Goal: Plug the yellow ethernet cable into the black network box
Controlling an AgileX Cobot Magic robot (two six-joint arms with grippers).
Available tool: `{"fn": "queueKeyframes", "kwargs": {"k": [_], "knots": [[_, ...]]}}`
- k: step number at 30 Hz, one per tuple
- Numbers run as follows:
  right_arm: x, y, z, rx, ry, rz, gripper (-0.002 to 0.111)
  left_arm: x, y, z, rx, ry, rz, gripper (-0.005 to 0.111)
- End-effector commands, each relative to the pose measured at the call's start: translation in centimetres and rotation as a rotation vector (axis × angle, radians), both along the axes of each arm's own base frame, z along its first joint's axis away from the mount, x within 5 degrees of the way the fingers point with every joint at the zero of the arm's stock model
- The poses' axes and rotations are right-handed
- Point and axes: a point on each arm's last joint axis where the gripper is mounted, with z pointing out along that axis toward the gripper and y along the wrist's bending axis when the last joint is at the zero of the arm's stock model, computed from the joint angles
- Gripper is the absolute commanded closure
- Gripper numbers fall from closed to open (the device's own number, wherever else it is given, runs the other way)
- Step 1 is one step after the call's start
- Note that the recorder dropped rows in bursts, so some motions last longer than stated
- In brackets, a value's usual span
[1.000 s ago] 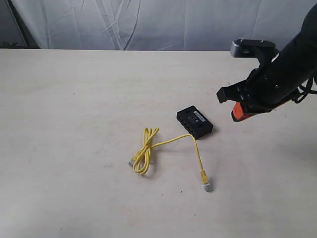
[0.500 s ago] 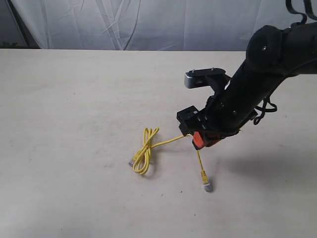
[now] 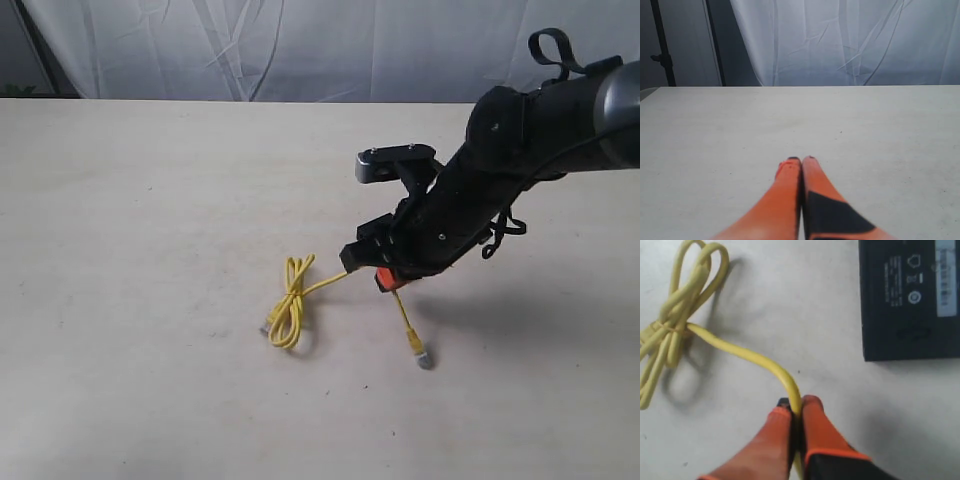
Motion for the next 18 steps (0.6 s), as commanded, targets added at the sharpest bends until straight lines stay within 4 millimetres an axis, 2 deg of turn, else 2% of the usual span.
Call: {"fn": "queueKeyframes", "kwargs": {"k": [1, 11, 18], "knots": [[0.5, 0.3, 0.2, 0.027, -0.076, 0.012, 0.108, 0.0, 0.0, -0.1, 0.0, -0.007, 0.001, 0.107], [0.7, 2.0, 1.2, 0.203, -0.204, 0.214, 0.108, 0.0, 0.0, -0.1, 0.0, -0.007, 0.001, 0.107], [1.3, 2.6, 1.8, 0.278, -0.278, 0.164, 0.108, 0.0, 0.0, -0.1, 0.0, -0.007, 0.001, 0.107]]}}
